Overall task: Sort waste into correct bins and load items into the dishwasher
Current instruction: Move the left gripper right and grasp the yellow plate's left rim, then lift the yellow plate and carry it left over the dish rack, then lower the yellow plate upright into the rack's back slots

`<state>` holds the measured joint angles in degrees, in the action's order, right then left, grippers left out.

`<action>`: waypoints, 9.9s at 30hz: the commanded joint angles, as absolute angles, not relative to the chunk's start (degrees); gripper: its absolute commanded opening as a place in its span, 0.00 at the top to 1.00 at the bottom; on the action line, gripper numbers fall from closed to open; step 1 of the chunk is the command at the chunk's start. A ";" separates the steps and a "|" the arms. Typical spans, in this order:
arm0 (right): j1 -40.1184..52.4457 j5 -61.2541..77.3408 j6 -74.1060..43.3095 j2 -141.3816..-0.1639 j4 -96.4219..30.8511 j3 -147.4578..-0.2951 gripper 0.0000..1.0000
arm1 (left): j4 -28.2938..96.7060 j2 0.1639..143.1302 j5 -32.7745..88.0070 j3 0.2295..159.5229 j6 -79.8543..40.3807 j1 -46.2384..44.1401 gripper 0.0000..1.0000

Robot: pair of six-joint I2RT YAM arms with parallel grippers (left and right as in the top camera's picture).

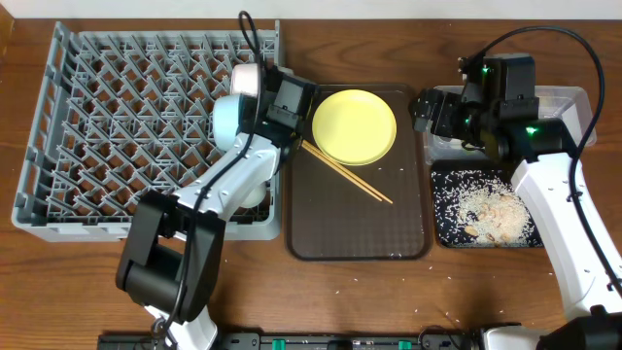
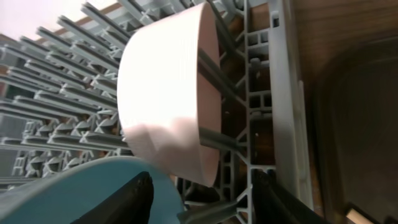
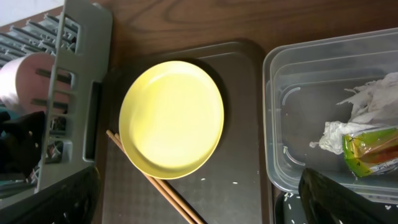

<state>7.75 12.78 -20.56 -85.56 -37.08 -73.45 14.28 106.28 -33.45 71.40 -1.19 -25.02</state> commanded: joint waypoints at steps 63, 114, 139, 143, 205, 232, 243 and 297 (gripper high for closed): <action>7.90 12.23 -20.56 -85.45 -37.10 -74.13 0.01 | 25.17 124.95 13.69 88.47 -35.51 -23.40 0.42; 7.90 12.25 -20.56 -85.45 -37.10 -74.13 0.01 | 23.18 125.54 19.11 86.37 -49.69 -27.86 0.92; 7.90 12.25 -20.56 -85.45 -37.10 -74.13 0.01 | 23.00 105.38 26.37 86.37 -32.53 -16.62 0.93; 7.90 12.23 -20.56 -85.45 -37.10 -74.13 0.01 | 23.00 102.48 26.35 86.37 -31.03 -11.94 0.93; 7.90 12.23 -20.56 -85.45 -37.10 -74.13 0.01 | 22.28 104.16 -33.23 86.37 -4.93 1.15 0.93; 7.90 12.23 -20.56 -85.45 -37.10 -74.13 0.01 | 21.93 107.63 -2.50 86.35 -8.01 -0.73 0.92; 7.90 12.23 -20.56 -85.45 -37.10 -74.13 0.01 | 21.96 111.66 3.44 86.35 -7.97 -1.41 0.92; 7.90 12.23 -20.56 -85.45 -37.10 -74.13 0.01 | 25.12 97.14 -9.50 87.46 -10.66 -1.96 0.83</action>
